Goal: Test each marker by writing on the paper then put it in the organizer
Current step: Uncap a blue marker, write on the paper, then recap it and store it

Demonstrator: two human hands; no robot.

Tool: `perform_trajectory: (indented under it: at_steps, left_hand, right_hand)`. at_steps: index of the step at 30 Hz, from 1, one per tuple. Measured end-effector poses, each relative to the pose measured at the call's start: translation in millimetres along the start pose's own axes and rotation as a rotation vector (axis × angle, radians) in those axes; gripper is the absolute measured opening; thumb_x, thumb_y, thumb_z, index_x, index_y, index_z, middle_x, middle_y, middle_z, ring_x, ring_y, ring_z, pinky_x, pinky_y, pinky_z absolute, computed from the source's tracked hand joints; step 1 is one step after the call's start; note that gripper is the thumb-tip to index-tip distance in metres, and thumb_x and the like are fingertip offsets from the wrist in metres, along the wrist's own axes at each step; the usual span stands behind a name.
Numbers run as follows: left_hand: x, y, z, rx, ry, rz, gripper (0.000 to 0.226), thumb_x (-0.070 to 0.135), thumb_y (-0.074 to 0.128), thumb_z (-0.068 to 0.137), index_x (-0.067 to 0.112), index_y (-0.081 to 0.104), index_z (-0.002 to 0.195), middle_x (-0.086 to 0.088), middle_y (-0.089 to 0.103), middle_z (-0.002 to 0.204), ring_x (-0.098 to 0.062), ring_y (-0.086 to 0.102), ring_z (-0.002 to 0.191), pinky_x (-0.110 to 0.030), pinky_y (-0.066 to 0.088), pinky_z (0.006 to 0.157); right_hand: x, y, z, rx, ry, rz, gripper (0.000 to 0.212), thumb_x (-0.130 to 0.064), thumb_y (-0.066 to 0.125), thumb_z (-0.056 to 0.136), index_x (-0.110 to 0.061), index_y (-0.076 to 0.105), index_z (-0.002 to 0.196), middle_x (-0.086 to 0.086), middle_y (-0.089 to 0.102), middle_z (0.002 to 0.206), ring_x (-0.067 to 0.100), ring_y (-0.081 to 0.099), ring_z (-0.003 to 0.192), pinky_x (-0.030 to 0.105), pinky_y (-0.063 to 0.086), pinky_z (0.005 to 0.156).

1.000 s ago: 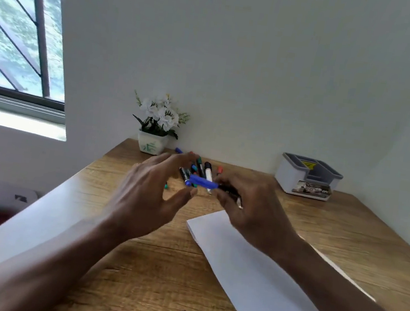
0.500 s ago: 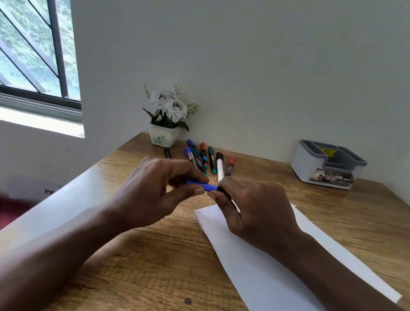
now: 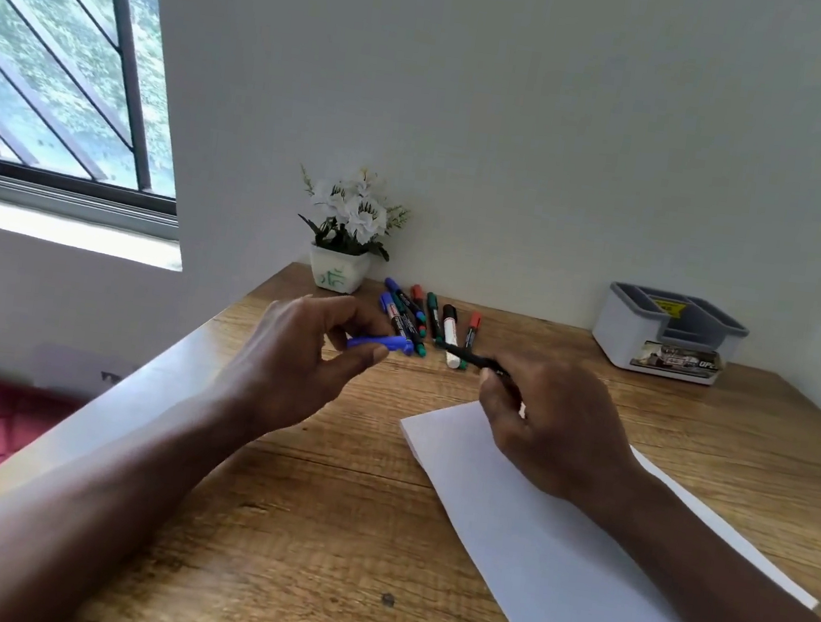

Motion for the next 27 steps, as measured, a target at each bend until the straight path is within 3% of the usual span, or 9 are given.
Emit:
perform_trajectory:
  at_steps: [5, 10, 13, 16, 19, 21, 23, 27]
  left_hand:
    - [-12.5, 10.5, 4.5, -0.134, -0.162, 0.18, 0.016, 0.049, 0.077, 0.083, 0.036, 0.071, 0.091, 0.022, 0.067, 0.083, 0.002, 0.057, 0.079, -0.033, 0.048, 0.072]
    - [-13.9, 19.2, 5.6, -0.274, -0.274, 0.273, 0.027, 0.059, 0.075, 0.081, 0.037, 0.072, 0.098, 0.023, 0.065, 0.085, 0.007, 0.051, 0.078, -0.04, 0.051, 0.086]
    - [-12.4, 16.1, 1.6, -0.265, -0.31, 0.3, 0.047, 0.075, 0.066, 0.076, 0.039, 0.068, 0.106, 0.022, 0.063, 0.097, -0.001, 0.055, 0.088, -0.045, 0.049, 0.093]
    - [-15.2, 11.2, -9.6, -0.294, -0.44, 0.306, 0.089, 0.101, 0.042, 0.064, 0.043, 0.056, 0.13, 0.008, 0.054, 0.139, -0.018, 0.05, 0.126, -0.054, 0.037, 0.107]
    - [-15.5, 12.5, -22.4, -0.417, -0.473, 0.338, 0.13, 0.111, 0.025, 0.05, 0.036, 0.026, 0.157, 0.001, 0.022, 0.167, -0.024, 0.023, 0.151, -0.06, 0.015, 0.121]
    - [-18.4, 14.0, -23.7, -0.485, -0.464, 0.396, 0.143, 0.112, 0.02, 0.047, 0.03, 0.006, 0.162, 0.001, 0.001, 0.171, -0.018, 0.002, 0.156, -0.058, -0.002, 0.123]
    - [-24.2, 14.7, -21.4, -0.54, -0.473, 0.442, 0.147, 0.113, 0.017, 0.045, 0.026, -0.005, 0.162, 0.001, -0.01, 0.169, -0.015, -0.01, 0.155, -0.056, -0.009, 0.123]
    - [-34.9, 21.2, -15.0, -0.605, -0.511, 0.43, 0.151, 0.114, 0.014, 0.042, 0.023, -0.005, 0.162, 0.002, -0.01, 0.169, -0.014, -0.01, 0.155, -0.055, -0.009, 0.123]
  right_hand:
    - [-2.1, 9.4, -2.7, -0.097, -0.027, 0.014, 0.033, -0.032, 0.053, 0.099, -0.023, 0.068, 0.127, -0.005, 0.065, 0.108, 0.007, 0.048, 0.085, 0.009, 0.025, 0.061]
    - [5.2, 25.6, -9.5, -0.204, 0.068, 0.041, 0.035, -0.039, 0.056, 0.099, -0.029, 0.065, 0.131, -0.009, 0.06, 0.112, 0.006, 0.05, 0.09, 0.01, 0.027, 0.06]
    - [7.0, 27.7, -10.5, -0.203, 0.085, 0.061, 0.034, -0.041, 0.057, 0.098, -0.029, 0.066, 0.129, -0.01, 0.062, 0.11, 0.008, 0.055, 0.093, 0.016, 0.035, 0.062]
    - [6.6, 27.1, -10.6, -0.214, 0.071, 0.071, 0.034, -0.046, 0.056, 0.098, -0.031, 0.067, 0.127, -0.011, 0.062, 0.108, 0.008, 0.057, 0.092, 0.02, 0.037, 0.065]
    - [3.5, 26.6, -11.2, -0.241, 0.039, 0.068, 0.035, -0.051, 0.051, 0.098, -0.032, 0.067, 0.123, -0.013, 0.057, 0.101, 0.007, 0.056, 0.089, 0.017, 0.033, 0.061]
    - [1.8, 26.5, -10.0, -0.249, 0.022, 0.049, 0.036, -0.051, 0.049, 0.099, -0.031, 0.066, 0.124, -0.013, 0.056, 0.102, 0.007, 0.054, 0.088, 0.018, 0.033, 0.062]
    - [0.6, 26.0, -9.2, -0.252, 0.017, 0.037, 0.036, -0.05, 0.049, 0.1, -0.03, 0.066, 0.126, -0.013, 0.055, 0.103, 0.006, 0.053, 0.087, 0.018, 0.032, 0.062]
    - [-3.8, 25.3, -8.6, -0.265, -0.005, 0.029, 0.037, -0.048, 0.049, 0.101, -0.029, 0.065, 0.128, -0.012, 0.055, 0.105, 0.004, 0.049, 0.085, 0.01, 0.026, 0.06]
Point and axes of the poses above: each hand's wrist, its own z-axis towards the middle knuckle, its own y-axis out of the palm, x = y × z, the point moved 4 cm from there along z, towards the middle knuckle
